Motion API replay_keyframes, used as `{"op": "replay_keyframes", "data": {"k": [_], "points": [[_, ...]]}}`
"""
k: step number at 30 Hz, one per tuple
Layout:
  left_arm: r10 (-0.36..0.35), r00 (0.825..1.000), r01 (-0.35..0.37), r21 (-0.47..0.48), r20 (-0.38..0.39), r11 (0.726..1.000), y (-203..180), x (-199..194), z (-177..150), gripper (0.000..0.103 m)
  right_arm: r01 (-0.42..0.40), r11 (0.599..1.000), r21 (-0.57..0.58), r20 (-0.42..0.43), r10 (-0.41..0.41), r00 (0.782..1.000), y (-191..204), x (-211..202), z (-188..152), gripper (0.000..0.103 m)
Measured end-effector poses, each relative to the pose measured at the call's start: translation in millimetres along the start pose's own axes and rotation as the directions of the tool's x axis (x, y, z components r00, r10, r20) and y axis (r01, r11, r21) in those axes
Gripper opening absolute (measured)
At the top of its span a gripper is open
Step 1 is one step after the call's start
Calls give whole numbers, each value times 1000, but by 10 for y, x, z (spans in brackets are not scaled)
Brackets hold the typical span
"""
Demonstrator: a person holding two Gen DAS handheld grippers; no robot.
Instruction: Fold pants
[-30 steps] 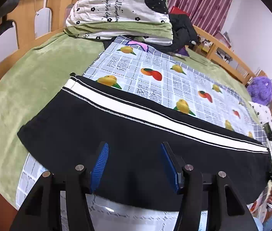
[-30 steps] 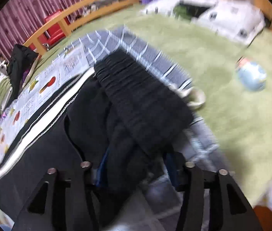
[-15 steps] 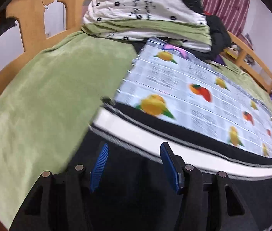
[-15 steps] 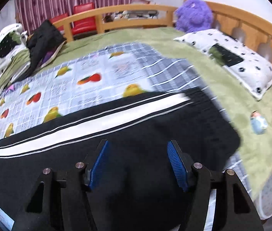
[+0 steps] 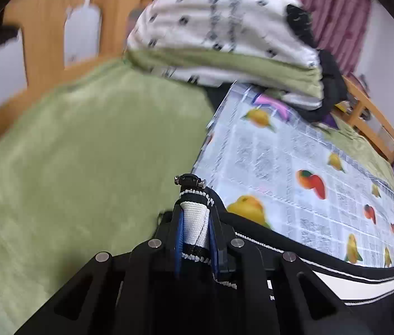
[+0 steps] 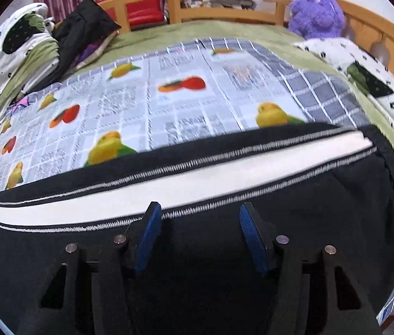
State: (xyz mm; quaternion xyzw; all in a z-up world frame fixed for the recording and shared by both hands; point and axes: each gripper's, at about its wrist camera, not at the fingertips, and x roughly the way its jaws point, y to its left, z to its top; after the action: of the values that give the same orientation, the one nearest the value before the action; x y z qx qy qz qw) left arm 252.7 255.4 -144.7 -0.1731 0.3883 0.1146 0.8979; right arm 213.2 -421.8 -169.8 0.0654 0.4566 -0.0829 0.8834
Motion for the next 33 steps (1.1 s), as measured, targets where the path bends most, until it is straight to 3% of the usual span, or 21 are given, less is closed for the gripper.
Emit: {"op": "replay_keyframes", "data": {"k": [2, 4, 6, 10, 12, 14, 16, 18, 19, 21, 24, 26, 28, 29, 33], "points": [[18, 998, -19, -9, -60, 1000, -6, 187, -98, 18, -5, 1000, -14, -6, 5, 1000, 53, 45, 32, 58], [42, 999, -40, 41, -33, 998, -89, 100, -124, 24, -3, 1000, -27, -10, 3, 1000, 73, 104, 81, 58], [82, 997, -80, 82, -12, 993, -175, -42, -124, 36, -1, 1000, -28, -1, 1, 1000, 79, 171, 152, 58], [60, 998, -62, 204, 15, 977, -488, -353, -188, 52, 2, 999, -49, -70, -5, 998, 110, 564, 267, 59], [-15, 1000, 17, 255, -8, 967, -742, -438, -279, 55, 3, 998, -65, -28, -4, 1000, 125, 624, 303, 64], [-121, 990, 135, 276, -67, 952, -1070, -395, -395, 56, -9, 999, -41, -30, 7, 1000, 109, 659, 352, 66], [-203, 970, 231, 266, -131, 936, -1418, -290, -526, 56, 3, 999, -44, -35, -5, 999, 131, 661, 374, 66], [-282, 937, 332, 278, -204, 901, -1838, -122, -675, 56, 5, 999, -46, -44, -7, 999, 142, 578, 377, 61], [-283, 933, 340, 287, -223, 895, -2005, -20, -749, 56, -10, 999, -40, -45, 8, 999, 134, 515, 369, 57], [-235, 940, 303, 291, -247, 907, -2207, 183, -861, 56, -44, 998, -35, -2, 44, 999, 104, 277, 306, 56], [-153, 976, 192, 281, -156, 940, -2284, 326, -843, 52, -37, 995, -90, 37, 41, 998, 102, 110, 188, 62], [-80, 986, 119, 279, -145, 953, -2308, 413, -777, 47, -14, 994, -111, 9, 15, 1000, 84, 215, 126, 62], [-100, 979, 143, 254, -176, 957, -2237, 425, -715, 45, -1, 996, -86, -44, -3, 999, 38, 451, 95, 64], [-116, 976, 159, 241, -182, 958, -2197, 373, -691, 45, 1, 998, -57, -17, -2, 1000, 13, 490, 93, 66], [-127, 978, 166, 242, -165, 956, -2025, -22, -675, 46, -8, 1000, -14, -46, 8, 999, 33, 450, 165, 63]]}}
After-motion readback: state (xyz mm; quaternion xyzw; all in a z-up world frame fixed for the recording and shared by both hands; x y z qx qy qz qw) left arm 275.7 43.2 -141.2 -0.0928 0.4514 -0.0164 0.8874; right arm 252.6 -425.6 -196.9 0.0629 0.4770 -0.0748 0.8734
